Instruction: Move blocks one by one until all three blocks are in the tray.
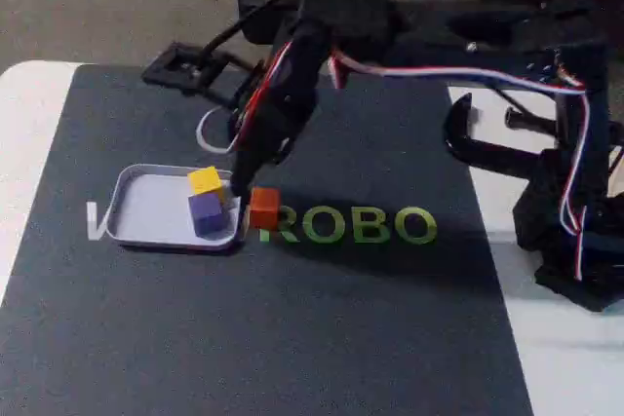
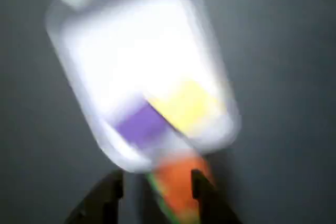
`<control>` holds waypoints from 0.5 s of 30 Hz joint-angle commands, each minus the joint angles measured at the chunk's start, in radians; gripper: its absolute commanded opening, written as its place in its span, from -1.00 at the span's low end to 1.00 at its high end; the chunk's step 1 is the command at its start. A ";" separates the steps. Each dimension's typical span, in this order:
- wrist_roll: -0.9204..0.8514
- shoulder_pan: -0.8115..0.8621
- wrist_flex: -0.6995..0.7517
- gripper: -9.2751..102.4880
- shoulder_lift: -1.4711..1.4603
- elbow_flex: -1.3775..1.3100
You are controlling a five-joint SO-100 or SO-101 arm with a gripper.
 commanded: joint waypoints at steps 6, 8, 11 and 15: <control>-0.121 0.017 0.072 -0.58 0.097 -0.026; -0.144 0.017 0.072 -0.52 0.080 -0.026; -0.169 0.015 0.072 -0.39 0.069 -0.026; -0.170 0.018 0.072 -0.39 0.061 -0.026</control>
